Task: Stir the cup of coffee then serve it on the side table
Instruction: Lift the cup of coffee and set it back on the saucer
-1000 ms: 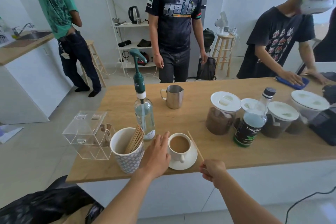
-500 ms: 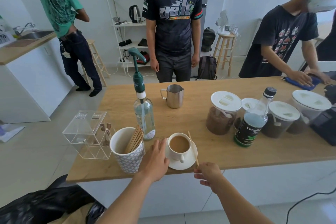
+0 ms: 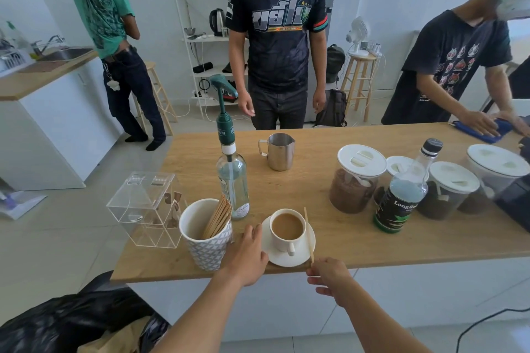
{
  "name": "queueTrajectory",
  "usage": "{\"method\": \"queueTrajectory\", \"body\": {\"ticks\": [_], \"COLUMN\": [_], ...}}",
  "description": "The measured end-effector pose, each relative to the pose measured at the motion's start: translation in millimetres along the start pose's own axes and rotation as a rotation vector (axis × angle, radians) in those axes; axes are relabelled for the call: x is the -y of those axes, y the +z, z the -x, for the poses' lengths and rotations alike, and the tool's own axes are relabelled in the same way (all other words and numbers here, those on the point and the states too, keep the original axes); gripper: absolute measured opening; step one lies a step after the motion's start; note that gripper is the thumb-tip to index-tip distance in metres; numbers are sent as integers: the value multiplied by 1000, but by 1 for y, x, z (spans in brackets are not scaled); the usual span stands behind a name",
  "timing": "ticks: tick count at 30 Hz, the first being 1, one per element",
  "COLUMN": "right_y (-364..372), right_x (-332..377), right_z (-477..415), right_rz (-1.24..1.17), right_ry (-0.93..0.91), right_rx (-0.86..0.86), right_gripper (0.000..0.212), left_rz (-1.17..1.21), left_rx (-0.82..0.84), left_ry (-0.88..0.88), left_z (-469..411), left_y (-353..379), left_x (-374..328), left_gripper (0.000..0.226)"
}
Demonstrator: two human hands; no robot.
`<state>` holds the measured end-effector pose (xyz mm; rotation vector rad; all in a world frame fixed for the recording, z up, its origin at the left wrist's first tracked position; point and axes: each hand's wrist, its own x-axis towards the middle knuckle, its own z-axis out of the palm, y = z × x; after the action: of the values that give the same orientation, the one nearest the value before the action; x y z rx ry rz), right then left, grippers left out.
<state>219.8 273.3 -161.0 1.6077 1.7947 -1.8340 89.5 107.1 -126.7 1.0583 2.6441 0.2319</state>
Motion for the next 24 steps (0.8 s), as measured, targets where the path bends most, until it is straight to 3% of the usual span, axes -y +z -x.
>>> {"method": "queueTrajectory", "body": {"ticks": [16,24], "right_y": [-15,-14], "right_x": [6,1], "right_z": [-8,-7], "right_rz": [47,156], "right_ry": [1,-51], "right_rx": [-58,-149], "right_gripper": [13,23], "left_rz": [34,54], "left_rx": [13,39], "left_ry": [5,-23], "left_z": [0,-1], "left_y": [3,14], "left_x": [1,4], "left_gripper": [64,64]}}
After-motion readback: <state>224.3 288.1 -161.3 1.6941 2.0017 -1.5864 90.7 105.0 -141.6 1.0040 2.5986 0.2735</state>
